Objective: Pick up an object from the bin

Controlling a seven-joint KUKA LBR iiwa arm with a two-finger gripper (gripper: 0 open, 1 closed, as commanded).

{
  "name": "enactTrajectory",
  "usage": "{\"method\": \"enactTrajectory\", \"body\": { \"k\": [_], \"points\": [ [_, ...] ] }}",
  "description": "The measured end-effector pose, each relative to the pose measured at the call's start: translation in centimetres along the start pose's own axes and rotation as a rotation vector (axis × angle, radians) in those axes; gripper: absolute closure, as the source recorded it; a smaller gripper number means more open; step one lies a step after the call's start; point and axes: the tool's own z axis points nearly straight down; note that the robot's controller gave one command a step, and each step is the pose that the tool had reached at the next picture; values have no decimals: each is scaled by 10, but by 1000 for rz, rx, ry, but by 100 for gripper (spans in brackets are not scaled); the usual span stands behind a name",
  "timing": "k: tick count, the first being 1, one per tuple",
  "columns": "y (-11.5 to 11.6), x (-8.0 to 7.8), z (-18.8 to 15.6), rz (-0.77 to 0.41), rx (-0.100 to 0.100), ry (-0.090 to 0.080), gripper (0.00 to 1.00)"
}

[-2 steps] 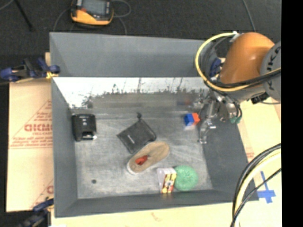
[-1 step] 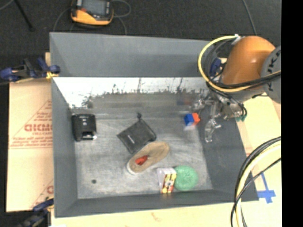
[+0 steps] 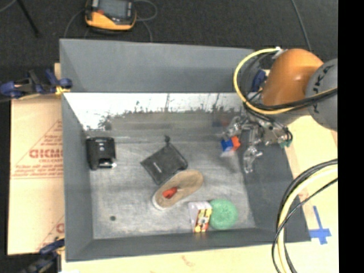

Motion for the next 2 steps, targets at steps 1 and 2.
{"method": "enactTrajectory", "body": {
  "k": [1, 2],
  "points": [
    [16, -6, 9, 222, 7, -12, 0],
    [22, -12, 20, 193, 0, -2, 0]
  ]
}}
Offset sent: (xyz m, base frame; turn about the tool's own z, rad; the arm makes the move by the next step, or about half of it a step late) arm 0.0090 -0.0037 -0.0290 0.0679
